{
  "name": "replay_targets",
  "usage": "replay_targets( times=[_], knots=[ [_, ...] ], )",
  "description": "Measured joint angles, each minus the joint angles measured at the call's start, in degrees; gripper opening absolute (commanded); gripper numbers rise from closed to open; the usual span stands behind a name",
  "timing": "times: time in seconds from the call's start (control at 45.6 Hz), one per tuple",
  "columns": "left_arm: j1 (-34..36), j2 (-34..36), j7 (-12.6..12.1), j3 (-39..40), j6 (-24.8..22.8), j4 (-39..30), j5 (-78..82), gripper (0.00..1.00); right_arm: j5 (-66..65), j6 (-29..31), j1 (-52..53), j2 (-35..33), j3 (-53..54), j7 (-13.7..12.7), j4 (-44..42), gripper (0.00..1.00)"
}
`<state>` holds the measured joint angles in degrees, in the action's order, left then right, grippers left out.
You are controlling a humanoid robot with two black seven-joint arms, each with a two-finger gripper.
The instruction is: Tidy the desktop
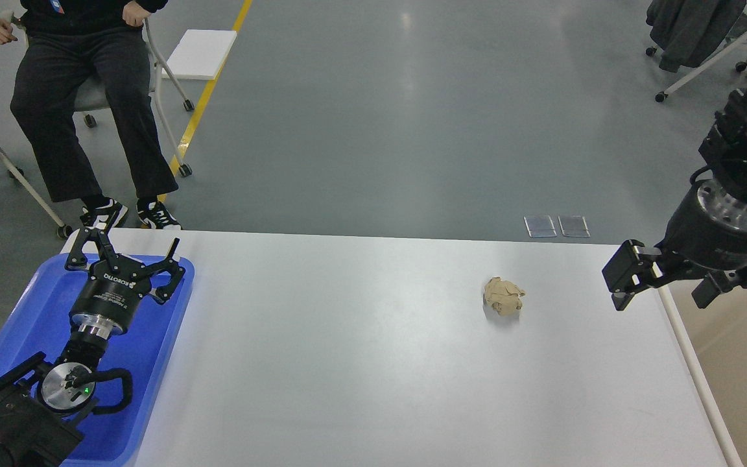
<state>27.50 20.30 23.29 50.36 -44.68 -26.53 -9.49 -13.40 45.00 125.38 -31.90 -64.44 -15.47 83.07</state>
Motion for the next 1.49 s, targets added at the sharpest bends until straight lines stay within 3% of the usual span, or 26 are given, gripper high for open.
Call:
replay_targets(
  times=[1.492],
  knots=[
    [0.0,0.0,0.0,0.0,0.0,0.0,0.0,0.99,0.0,0.0,1.0,1.9,0.3,0.0,0.0,1.0]
  ],
)
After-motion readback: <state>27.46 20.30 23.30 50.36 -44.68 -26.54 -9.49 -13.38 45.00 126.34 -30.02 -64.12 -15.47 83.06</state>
